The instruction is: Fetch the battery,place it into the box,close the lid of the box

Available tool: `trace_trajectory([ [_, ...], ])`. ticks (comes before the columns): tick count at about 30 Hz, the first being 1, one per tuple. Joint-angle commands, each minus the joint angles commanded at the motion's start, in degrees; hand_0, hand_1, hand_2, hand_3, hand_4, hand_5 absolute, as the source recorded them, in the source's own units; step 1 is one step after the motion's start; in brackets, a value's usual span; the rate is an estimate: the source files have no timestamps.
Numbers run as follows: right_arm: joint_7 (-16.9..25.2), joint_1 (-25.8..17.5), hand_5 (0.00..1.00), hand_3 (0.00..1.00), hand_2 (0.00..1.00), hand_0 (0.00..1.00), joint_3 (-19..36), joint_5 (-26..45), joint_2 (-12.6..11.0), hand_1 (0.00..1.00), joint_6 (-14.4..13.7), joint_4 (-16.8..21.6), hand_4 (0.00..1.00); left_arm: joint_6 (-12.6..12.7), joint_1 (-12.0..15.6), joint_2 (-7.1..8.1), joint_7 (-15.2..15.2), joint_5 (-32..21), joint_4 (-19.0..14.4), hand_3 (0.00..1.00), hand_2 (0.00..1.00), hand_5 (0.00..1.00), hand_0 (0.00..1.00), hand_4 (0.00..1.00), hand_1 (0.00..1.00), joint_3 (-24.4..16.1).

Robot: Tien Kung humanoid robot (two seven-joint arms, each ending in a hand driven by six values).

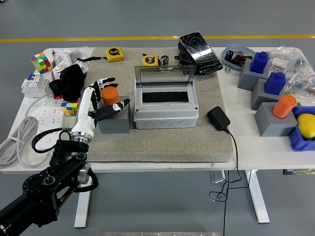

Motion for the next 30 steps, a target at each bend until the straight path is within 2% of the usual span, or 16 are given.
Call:
trace_trajectory([
  [1, -0.01, 0.03, 0.701, 0.700, 0.718, 0.702, -0.02, 0.00, 0.00, 0.725, 0.00, -0.01, 0.998, -0.04, -0.11, -0.04, -0.07, -0.24, 0.07, 0.599, 0.569, 0.002, 0.600, 0.998, 0.590, 0.02],
  [2, -0.01, 0.03, 0.701, 0.700, 0.718, 0.701, 0.00, 0.02, 0.01, 0.726, 0.00, -0.01, 0.998, -0.08, -0.22, -0.10, -0.16, -0.53, 0.14, 0.550, 0.541, 0.002, 0.589, 0.981, 0.528, 0.09],
  [7, -0.02, 0.05, 0.701, 0.700, 0.718, 0.701, 0.03, 0.06, 0.02, 0.726, 0.00, -0.01, 0.998, -0.04, -0.62, -0.24, -0.45, -1.28, 0.37, 0.550, 0.541, 0.002, 0.589, 0.981, 0.528, 0.36],
  [8, -0.01, 0.05, 0.701, 0.700, 0.718, 0.701, 0.06, 0.05, 0.00, 0.726, -0.01, -0.01, 0.998, 0.02, -0.68, -0.29, -0.55, -1.40, 0.44, 0.541, 0.535, 0.002, 0.585, 0.921, 0.508, 0.37],
  [13, -0.03, 0.02, 0.701, 0.700, 0.718, 0.701, -0.10, 0.12, -0.04, 0.726, 0.01, -0.02, 0.998, 0.26, -1.16, -0.39, -0.57, -1.52, 0.76, 0.541, 0.535, 0.002, 0.585, 0.921, 0.508, 0.66],
  [14, -0.02, 0.02, 0.702, 0.700, 0.718, 0.702, -0.09, 0.12, -0.03, 0.725, 0.00, -0.02, 0.998, 0.28, -1.24, -0.41, -0.56, -1.60, 0.85, 0.536, 0.534, 0.002, 0.582, 0.865, 0.495, 0.68],
  [25, 0.00, 0.09, 0.701, 0.700, 0.718, 0.702, -0.09, 0.10, 0.00, 0.726, 0.02, 0.01, 0.998, 0.58, -1.77, -0.75, -0.15, -2.52, 1.58, 0.523, 0.520, 0.002, 0.564, 0.843, 0.478, 0.91],
  [26, -0.01, 0.07, 0.701, 0.700, 0.718, 0.701, -0.11, 0.12, 0.01, 0.726, 0.02, -0.01, 0.998, 0.57, -1.81, -0.76, -0.10, -2.46, 1.63, 0.516, 0.511, 0.002, 0.545, 0.784, 0.467, 0.93],
  [30, -0.01, 0.09, 0.701, 0.700, 0.718, 0.701, -0.07, 0.12, -0.04, 0.726, 0.01, 0.00, 0.998, 0.55, -2.16, -0.89, 0.12, -2.68, 2.32, 0.516, 0.511, 0.002, 0.545, 0.784, 0.467, 1.12],
])
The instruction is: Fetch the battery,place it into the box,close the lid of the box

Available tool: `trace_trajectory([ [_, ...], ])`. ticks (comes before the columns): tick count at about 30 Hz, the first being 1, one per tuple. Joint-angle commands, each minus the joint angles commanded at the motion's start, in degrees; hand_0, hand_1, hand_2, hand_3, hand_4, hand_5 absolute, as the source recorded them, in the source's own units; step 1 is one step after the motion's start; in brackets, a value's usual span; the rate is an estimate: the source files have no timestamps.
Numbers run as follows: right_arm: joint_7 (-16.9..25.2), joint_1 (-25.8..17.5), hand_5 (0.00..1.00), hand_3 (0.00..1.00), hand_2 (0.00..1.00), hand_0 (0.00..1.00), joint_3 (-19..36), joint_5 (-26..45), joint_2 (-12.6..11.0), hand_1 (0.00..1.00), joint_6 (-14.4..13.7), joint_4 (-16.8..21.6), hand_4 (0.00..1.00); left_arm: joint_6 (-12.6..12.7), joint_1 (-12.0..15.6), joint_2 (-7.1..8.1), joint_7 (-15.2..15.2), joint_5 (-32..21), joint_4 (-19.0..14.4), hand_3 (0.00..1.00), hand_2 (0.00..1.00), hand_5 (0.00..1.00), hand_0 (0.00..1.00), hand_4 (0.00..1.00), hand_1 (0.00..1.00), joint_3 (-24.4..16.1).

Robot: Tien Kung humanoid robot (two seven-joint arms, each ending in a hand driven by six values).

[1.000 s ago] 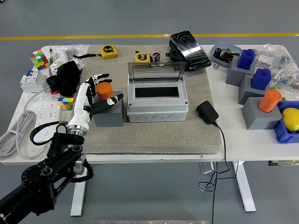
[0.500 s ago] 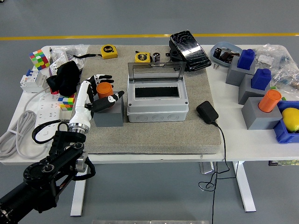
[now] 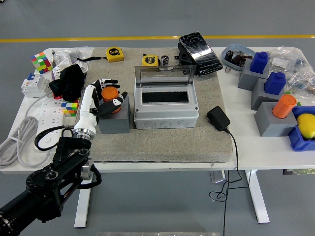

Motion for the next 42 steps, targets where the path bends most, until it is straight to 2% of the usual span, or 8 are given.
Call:
trace_trajectory([
  [2, 0.01, 0.01, 0.701, 0.700, 0.718, 0.701, 0.02, -0.02, -0.02, 0.726, 0.00, 0.02, 0.998, -0.04, -0.12, -0.07, 0.08, -0.12, 0.29, 0.516, 0.511, 0.002, 0.545, 0.784, 0.467, 0.12],
  [3, 0.00, 0.01, 0.701, 0.702, 0.718, 0.702, 0.01, -0.01, -0.02, 0.725, 0.00, 0.01, 0.998, -0.10, -0.16, -0.09, 0.17, -0.11, 0.39, 0.438, 0.450, 0.002, 0.419, 0.761, 0.414, 0.15],
  [8, 0.02, 0.01, 0.701, 0.702, 0.718, 0.702, -0.11, -0.01, 0.01, 0.725, 0.01, 0.02, 0.998, -0.16, -0.47, -0.25, 0.30, -0.62, 1.16, 0.438, 0.450, 0.002, 0.419, 0.761, 0.414, 0.41],
  [9, 0.02, 0.01, 0.701, 0.700, 0.718, 0.702, -0.17, 0.00, 0.03, 0.726, 0.02, 0.02, 0.998, -0.10, -0.55, -0.28, 0.25, -0.70, 1.32, 0.371, 0.429, 0.002, 0.301, 0.729, 0.371, 0.45],
  [15, 0.01, 0.06, 0.700, 0.701, 0.718, 0.702, -0.53, 0.10, -0.05, 0.725, 0.01, 0.01, 0.998, -0.16, -0.92, -0.30, 0.26, -0.88, 1.73, 0.328, 0.403, 0.002, 0.269, 0.726, 0.346, 0.70],
  [33, 0.00, 0.19, 0.701, 0.700, 0.718, 0.701, -1.13, 0.19, -0.18, 0.726, 0.04, 0.07, 0.998, -0.45, -2.58, -0.10, -0.37, -1.96, 1.81, 0.297, 0.391, 0.002, 0.256, 0.731, 0.320, 2.59],
  [38, 0.01, 0.15, 0.701, 0.700, 0.718, 0.701, -1.15, 0.18, -0.15, 0.726, 0.04, 0.07, 0.998, -0.32, -3.32, -0.03, -0.27, -0.56, 0.80, 0.297, 0.391, 0.002, 0.256, 0.731, 0.320, 2.73],
  [42, 0.00, 0.05, 0.702, 0.701, 0.718, 0.702, -1.03, 0.23, -0.19, 0.726, 0.03, 0.03, 0.998, 0.04, -4.13, 0.31, 0.76, 3.58, -1.75, 0.295, 0.386, 0.002, 0.247, 0.726, 0.310, 3.26],
])
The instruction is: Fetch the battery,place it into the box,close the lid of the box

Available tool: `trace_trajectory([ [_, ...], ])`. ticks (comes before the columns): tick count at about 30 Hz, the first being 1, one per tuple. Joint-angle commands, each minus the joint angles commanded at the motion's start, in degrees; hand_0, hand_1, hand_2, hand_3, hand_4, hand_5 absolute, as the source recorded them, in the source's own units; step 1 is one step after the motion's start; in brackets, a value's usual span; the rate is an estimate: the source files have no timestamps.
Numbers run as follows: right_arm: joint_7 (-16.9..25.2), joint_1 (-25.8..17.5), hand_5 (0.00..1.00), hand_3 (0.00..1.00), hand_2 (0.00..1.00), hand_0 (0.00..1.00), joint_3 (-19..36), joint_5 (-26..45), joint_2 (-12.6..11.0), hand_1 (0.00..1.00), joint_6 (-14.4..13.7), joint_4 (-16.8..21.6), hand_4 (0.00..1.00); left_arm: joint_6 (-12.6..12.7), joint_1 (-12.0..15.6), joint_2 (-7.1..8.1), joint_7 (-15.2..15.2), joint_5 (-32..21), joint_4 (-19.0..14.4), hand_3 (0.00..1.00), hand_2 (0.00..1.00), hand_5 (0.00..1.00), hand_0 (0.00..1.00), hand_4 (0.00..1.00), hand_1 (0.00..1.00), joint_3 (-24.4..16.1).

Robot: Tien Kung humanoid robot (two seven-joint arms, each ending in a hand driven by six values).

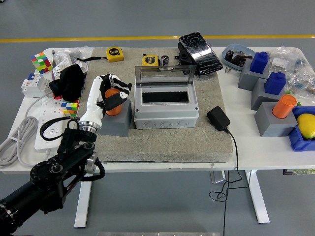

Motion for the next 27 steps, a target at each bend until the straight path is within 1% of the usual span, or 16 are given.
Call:
trace_trajectory([
  [2, -0.01, -0.01, 0.702, 0.701, 0.718, 0.702, 0.00, 0.03, -0.04, 0.726, -0.02, -0.04, 0.998, 0.18, -0.80, 0.03, 0.49, 1.25, -0.29, 0.295, 0.386, 0.002, 0.247, 0.726, 0.310, 0.51],
  [3, 0.00, 0.00, 0.703, 0.701, 0.718, 0.700, 0.05, -0.01, -0.05, 0.726, -0.02, -0.02, 0.998, 0.17, -1.11, -0.02, 0.64, 1.22, -0.02, 0.293, 0.375, 0.002, 0.234, 0.707, 0.310, 0.67],
  [5, 0.03, 0.03, 0.703, 0.701, 0.718, 0.700, 0.23, -0.12, -0.02, 0.726, -0.02, 0.03, 0.998, 0.12, -1.33, -0.07, 0.72, 0.99, 0.64, 0.293, 0.375, 0.002, 0.234, 0.707, 0.310, 0.78],
  [10, 0.03, -0.05, 0.703, 0.701, 0.718, 0.703, 0.22, -0.05, 0.08, 0.726, 0.00, 0.00, 0.998, 0.30, -1.05, 0.03, 0.46, 0.53, 1.49, 0.292, 0.367, 0.002, 0.233, 0.697, 0.309, 0.98],
  [20, 0.05, -0.14, 0.703, 0.701, 0.718, 0.702, 0.44, -0.09, 0.11, 0.726, 0.01, 0.00, 0.998, -0.06, -1.02, 0.57, 0.45, 0.56, 1.60, 0.293, 0.368, 0.002, 0.238, 0.701, 0.313, -0.24],
  [21, 0.06, -0.13, 0.703, 0.701, 0.718, 0.702, 0.47, -0.10, 0.12, 0.726, 0.03, 0.02, 0.998, -0.17, -0.98, 0.60, 0.46, 0.53, 1.63, 0.401, 0.435, 0.002, 0.412, 0.774, 0.387, -0.29],
  [26, 0.10, -0.11, 0.703, 0.701, 0.718, 0.702, 0.55, -0.08, 0.13, 0.726, 0.09, 0.02, 0.998, -0.96, -0.75, 0.64, 0.49, 0.22, 1.81, 0.401, 0.435, 0.002, 0.412, 0.774, 0.387, -0.49],
  [27, 0.10, -0.12, 0.703, 0.700, 0.718, 0.702, 0.50, -0.04, 0.14, 0.726, 0.12, -0.01, 0.998, -1.18, -0.67, 0.63, 0.53, 0.09, 1.82, 0.502, 0.492, 0.002, 0.549, 0.879, 0.447, -0.52],
])
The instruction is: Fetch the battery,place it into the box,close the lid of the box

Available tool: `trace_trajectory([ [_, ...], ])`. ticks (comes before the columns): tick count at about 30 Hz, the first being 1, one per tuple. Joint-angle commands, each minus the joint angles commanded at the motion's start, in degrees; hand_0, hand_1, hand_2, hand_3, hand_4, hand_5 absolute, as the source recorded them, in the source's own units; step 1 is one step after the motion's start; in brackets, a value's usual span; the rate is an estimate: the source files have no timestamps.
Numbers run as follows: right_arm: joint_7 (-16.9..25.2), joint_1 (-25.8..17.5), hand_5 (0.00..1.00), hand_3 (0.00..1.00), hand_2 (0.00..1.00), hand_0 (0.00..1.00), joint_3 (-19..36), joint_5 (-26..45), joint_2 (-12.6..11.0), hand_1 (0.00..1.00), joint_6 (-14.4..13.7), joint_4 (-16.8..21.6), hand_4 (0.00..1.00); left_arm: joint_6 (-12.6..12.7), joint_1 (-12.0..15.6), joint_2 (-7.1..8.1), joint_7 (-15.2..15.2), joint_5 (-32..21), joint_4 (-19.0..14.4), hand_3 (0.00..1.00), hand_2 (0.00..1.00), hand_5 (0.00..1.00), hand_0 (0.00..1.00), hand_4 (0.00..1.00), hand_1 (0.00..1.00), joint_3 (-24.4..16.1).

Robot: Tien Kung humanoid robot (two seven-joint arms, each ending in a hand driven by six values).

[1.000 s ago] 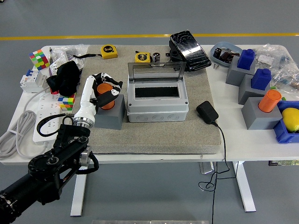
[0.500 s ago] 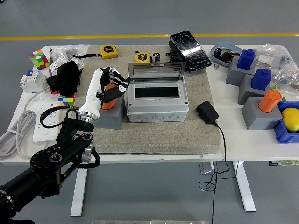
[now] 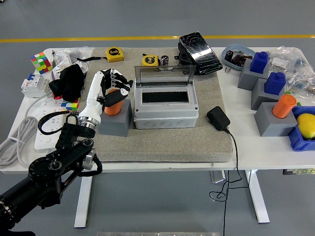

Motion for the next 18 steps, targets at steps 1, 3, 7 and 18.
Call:
trace_trajectory([
  [1, 0.01, -0.01, 0.703, 0.700, 0.718, 0.702, -0.05, 0.05, 0.00, 0.726, 0.04, -0.01, 0.998, -0.16, 0.08, -0.01, 0.00, -0.09, 0.04, 0.502, 0.492, 0.002, 0.549, 0.879, 0.447, -0.01],
  [3, 0.03, -0.02, 0.703, 0.700, 0.718, 0.702, -0.06, 0.06, 0.00, 0.726, 0.06, -0.01, 0.998, -0.36, 0.17, -0.03, -0.10, -0.25, 0.15, 0.502, 0.492, 0.002, 0.549, 0.879, 0.447, 0.00],
  [7, 0.06, -0.03, 0.701, 0.701, 0.718, 0.701, -0.01, 0.05, 0.05, 0.726, 0.10, 0.00, 0.998, -0.79, 0.39, -0.05, -0.37, -0.57, 0.47, 0.576, 0.564, 0.002, 0.621, 0.975, 0.542, -0.01],
  [18, 0.05, -0.04, 0.701, 0.700, 0.719, 0.701, -0.01, 0.13, 0.04, 0.726, 0.07, -0.02, 0.998, -0.24, 0.68, -0.09, -0.99, -1.09, 1.01, 0.516, 0.506, 0.002, 0.569, 0.990, 0.473, 0.32],
])
